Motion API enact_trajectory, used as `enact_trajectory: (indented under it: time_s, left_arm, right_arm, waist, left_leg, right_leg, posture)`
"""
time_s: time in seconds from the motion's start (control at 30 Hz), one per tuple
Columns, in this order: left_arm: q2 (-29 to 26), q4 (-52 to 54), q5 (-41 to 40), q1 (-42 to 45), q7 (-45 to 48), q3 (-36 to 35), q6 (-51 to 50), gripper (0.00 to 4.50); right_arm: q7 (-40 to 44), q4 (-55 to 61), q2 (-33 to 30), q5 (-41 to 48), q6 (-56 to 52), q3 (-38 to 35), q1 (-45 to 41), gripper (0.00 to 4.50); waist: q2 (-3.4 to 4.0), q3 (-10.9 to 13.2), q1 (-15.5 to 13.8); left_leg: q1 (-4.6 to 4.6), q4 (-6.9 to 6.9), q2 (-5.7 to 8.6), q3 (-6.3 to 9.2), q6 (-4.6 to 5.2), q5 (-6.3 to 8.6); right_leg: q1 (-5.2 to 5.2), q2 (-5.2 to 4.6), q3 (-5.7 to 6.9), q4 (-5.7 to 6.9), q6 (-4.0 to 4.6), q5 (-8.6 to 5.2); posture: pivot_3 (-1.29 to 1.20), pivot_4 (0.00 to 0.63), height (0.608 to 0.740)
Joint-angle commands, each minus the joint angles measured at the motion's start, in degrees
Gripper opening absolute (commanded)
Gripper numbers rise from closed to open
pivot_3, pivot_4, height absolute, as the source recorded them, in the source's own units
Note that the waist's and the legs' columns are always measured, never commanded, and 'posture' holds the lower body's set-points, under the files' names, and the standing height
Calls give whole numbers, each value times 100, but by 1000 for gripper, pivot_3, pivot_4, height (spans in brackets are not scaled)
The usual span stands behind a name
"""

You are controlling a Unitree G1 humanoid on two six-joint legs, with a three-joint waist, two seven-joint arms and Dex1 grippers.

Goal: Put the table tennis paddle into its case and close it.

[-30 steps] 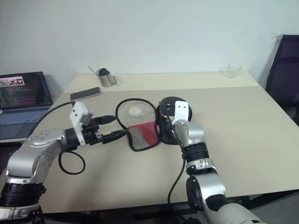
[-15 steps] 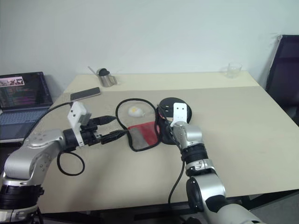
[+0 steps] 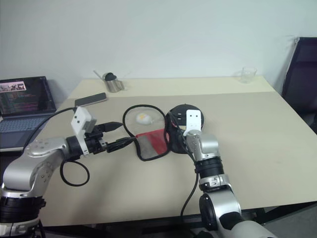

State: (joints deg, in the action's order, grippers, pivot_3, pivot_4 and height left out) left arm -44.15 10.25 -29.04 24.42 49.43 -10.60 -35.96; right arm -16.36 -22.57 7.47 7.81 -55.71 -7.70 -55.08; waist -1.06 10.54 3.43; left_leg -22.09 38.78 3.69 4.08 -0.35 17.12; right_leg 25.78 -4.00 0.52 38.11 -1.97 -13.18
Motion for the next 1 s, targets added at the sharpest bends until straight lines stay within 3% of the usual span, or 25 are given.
enact_trajectory:
  time_s: [0.03,0.77,0.8,0.83,1.0]
  left_arm:
    - [-51,120,-49,150,1,-42,36,4368]
    - [-36,197,-57,111,-26,-31,8,4368]
    - [-34,200,-57,108,-28,-30,9,4368]
    - [-32,204,-57,106,-29,-29,10,4368]
    - [-32,203,-54,90,-22,-30,20,4368]
  right_arm:
    - [-4,384,276,19,3,102,41,1092]
    - [92,-122,328,87,236,164,-137,1092]
    - [144,-123,320,96,222,186,-134,1811]
    - [169,-117,321,102,215,195,-131,1955]
    - [189,-104,347,100,249,193,-125,3637]
  waist:
    - [0,0,0]
    - [-1,-1,0]
    - [-1,-1,1]
    - [-1,-1,1]
    - [-1,-1,1]
  left_leg:
    - [0,0,0,0,0,0]
    - [0,1,0,0,0,0]
    - [1,1,0,0,0,0]
    - [1,2,0,-1,0,0]
    - [2,3,0,-1,0,0]
  right_leg:
    - [0,0,0,0,0,0]
    - [0,0,0,1,1,0]
    - [0,0,0,1,1,0]
    - [0,0,0,1,1,0]
    - [-1,0,0,3,1,1]
  posture:
    - [0,150,740]
    - [0,150,740]
    - [0,150,740]
    - [0,150,740]
    - [0,150,740]
